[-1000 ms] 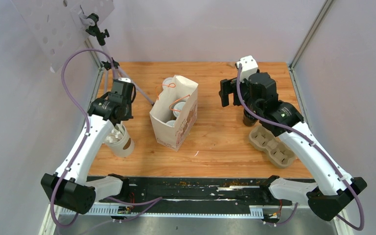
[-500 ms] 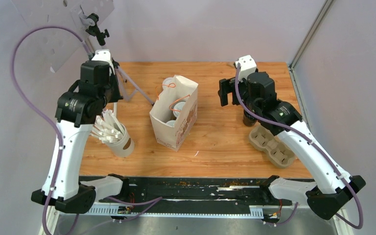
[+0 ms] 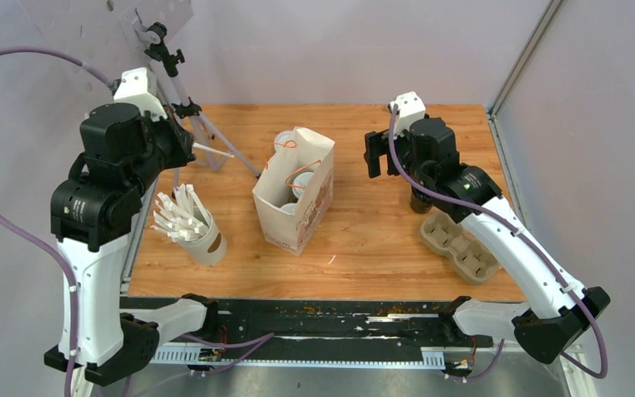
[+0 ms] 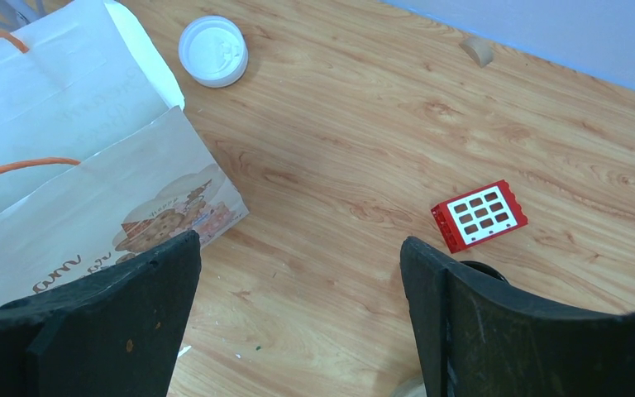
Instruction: Pack the takeout coffee
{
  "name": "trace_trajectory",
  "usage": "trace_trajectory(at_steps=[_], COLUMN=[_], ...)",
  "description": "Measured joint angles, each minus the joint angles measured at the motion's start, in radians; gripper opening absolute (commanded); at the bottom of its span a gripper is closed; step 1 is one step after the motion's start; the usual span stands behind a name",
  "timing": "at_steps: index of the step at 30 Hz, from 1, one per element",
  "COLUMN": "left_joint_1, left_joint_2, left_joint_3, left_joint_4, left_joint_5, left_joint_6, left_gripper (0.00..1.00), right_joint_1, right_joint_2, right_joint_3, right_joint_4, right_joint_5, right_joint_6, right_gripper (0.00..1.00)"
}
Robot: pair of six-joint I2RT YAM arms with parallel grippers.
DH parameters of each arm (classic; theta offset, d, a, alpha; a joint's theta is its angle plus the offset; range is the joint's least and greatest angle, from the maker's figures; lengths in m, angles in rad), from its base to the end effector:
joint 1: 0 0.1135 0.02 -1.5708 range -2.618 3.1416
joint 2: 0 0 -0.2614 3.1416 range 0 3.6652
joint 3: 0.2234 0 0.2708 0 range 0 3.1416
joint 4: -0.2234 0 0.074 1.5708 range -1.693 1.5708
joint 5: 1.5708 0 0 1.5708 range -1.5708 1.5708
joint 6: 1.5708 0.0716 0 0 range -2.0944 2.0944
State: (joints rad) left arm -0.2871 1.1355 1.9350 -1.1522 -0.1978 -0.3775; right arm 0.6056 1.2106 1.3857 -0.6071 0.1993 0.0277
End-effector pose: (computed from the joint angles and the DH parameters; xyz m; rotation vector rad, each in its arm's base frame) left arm 0.1825 -0.0392 0.5319 -0.2195 1.9122 -0.2568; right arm 0.2616 0.1639 0.4028 -0.4462 1.9493 0.2082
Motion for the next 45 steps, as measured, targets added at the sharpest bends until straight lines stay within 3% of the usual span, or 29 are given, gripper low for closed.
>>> trace_trajectory(at_steps=[6,12,16,23,36,45], left_joint_1=[0.0,0.0,0.0,0.0,0.0,0.0], left_joint_2=[-0.021,-0.137,-0.165,-0.085,-0.113,-0.117], left_joint_3=[0.037,-0.14,-0.211,-0.247,-0.506,-0.541], left_joint_4=[0.04,0.308,0.475,0.703,0.737,0.717], left_joint_5=[0.008,0.052,0.151,0.383,0.541,0.548], left_joint_6=[-0.016,-0.075,-0.117,-0.19,-0.193,-0.154], left_gripper=[0.0,0.0,0.0,0.0,0.0,0.0], right_joint_1=[0.0,0.0,0.0,0.0,0.0,0.0], right_joint_2=[0.006,0.008,0.008,0.008,-0.003,-0.003], right_joint_3=[0.016,0.027,0.031,0.031,0.031,0.031], right_joint_4=[0.0,-0.001,-0.001,-0.001,0.002,0.003], right_joint_5=[0.0,0.0,0.0,0.0,0.0,0.0], right_joint_6=[0.005,0.012,0.013,0.011,0.011,0.011], right_gripper=[0.9,0.9,0.9,0.9,0.9,0.9])
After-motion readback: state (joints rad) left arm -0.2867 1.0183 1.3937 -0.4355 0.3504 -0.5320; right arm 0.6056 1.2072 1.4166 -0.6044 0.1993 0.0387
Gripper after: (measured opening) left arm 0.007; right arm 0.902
